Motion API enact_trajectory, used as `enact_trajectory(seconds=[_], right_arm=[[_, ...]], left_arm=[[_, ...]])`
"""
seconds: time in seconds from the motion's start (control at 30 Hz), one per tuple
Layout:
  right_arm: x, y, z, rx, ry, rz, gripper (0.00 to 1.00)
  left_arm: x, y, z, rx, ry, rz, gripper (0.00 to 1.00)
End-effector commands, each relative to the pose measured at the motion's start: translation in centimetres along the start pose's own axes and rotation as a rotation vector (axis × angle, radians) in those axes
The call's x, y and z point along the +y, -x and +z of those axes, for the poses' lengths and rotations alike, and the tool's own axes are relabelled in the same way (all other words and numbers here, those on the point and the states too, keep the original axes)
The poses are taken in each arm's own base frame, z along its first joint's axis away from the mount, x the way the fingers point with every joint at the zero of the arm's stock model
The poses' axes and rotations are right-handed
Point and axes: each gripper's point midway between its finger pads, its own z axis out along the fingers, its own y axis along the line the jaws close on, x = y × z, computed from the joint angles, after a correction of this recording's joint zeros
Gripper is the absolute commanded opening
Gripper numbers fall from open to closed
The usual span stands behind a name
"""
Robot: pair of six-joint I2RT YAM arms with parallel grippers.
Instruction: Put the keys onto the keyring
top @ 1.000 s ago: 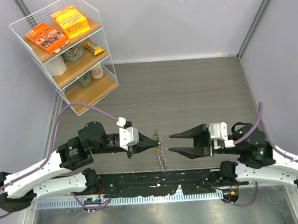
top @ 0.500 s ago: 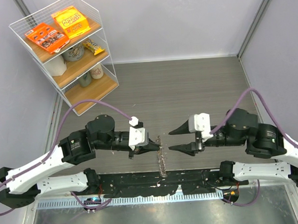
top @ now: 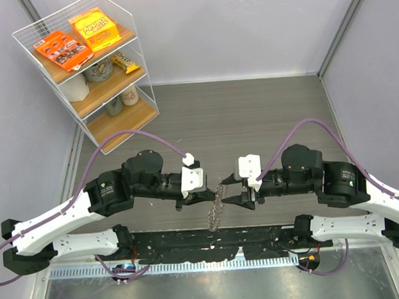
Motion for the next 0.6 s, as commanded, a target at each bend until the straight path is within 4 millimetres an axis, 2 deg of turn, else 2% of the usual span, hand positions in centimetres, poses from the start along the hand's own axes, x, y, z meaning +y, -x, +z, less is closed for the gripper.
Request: enact_trajectory(seconds=[0.0,0.4,0.57], right_arm=[[-0.2,1.8,-0.2,-0.042,-0.002,-0.015,0.51],[-0.4,1.2,1.0,-0.009,0.001,-0.011,0.44],[-0.2,1.1,1.2,-0.002,0.012,-0.008,0.38]], left_arm=[[0.4,2.9,-0.6,-0.075,0.022,0.045,0.0],[0.7,2.8,-0.6,-0.078,0.04,0.043,0.0],[0.8,2.8,-0.7,-0.083,0.045,0.042,0.0]])
